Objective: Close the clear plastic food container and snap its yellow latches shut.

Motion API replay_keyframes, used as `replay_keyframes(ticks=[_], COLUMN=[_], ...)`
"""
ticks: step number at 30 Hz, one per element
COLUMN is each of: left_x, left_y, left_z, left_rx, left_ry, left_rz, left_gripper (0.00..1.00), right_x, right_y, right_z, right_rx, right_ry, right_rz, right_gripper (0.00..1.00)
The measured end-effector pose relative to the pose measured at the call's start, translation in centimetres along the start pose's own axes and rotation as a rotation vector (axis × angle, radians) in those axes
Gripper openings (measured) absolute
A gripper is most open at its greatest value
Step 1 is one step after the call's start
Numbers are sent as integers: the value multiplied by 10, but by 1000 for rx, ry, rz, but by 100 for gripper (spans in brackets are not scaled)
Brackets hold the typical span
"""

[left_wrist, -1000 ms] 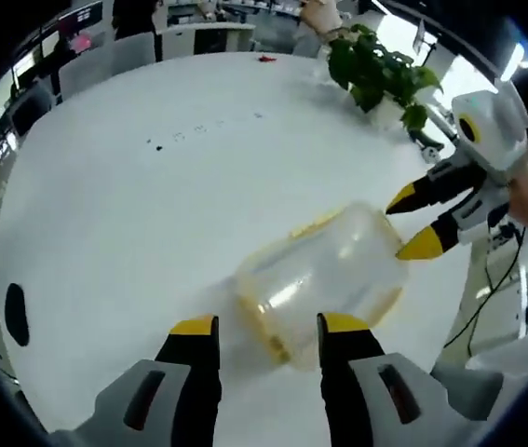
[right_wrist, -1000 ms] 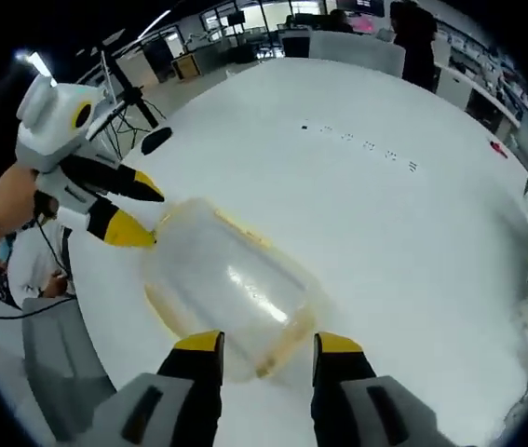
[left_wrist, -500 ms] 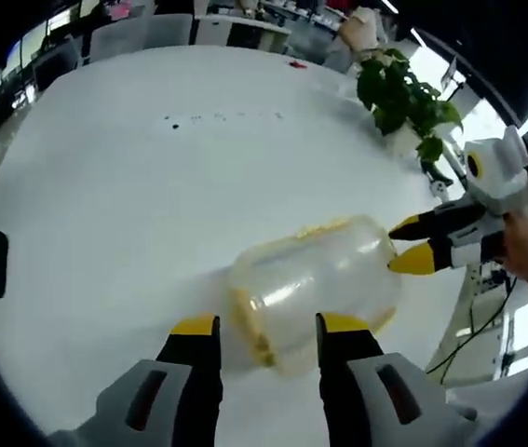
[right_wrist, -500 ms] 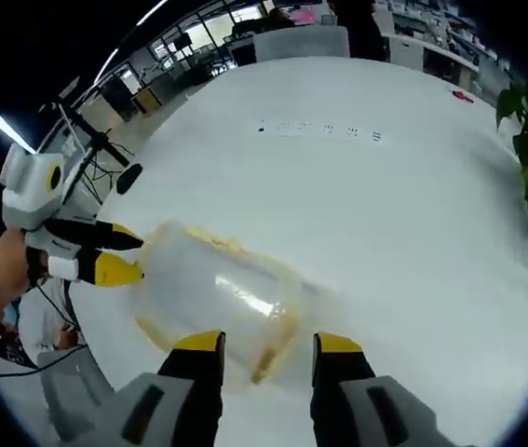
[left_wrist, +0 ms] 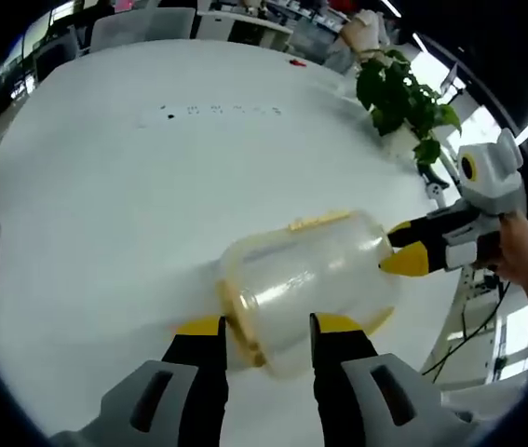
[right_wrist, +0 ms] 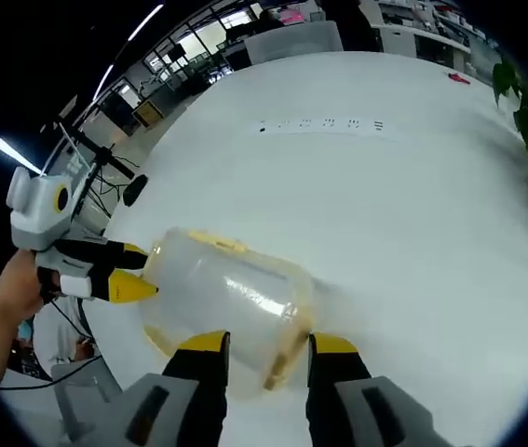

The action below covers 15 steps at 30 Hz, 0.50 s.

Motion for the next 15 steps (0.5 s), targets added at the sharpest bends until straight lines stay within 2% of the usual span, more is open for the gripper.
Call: replay_keyframes(ticks=[8, 10, 11, 12, 13, 15], left_x=[0, 0, 2, 0, -1, 0], left_y=[-5, -5, -12, -8, -7, -6], left_z=[-1, 0, -4, -2, -1, -2], left_rx=[13, 10, -30, -11, -9, -2], left_ry=[8, -3, -41, -28, -26, -15], left_rz=[-24, -20, 8, -10, -7, -26], left_gripper=[29, 28, 27, 26, 26, 26], right_x=[0, -2, -2, -3, -2, -2], right_y=[1, 2, 4, 1, 0, 0], right_z=[-1, 0, -2, -1, -1, -2], right_rx=[-7, -9, -11, -2, 14, 13], right_ry=[4, -6, -25, -21, -33, -27], right_rz=[14, 15, 12, 15, -23, -6], right_gripper=[28, 27, 27, 26, 26, 25])
Point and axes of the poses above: the point that each gripper's makers call its tool centre point, and the gripper's own axes: z roughly backward along the fingers, y roughly to its left, x roughly out of its top, the point moved 7 cm from there along z, roughly backward along the fingers, and after that the axes turned 6 degrees about -y, right-handed, at the moved point
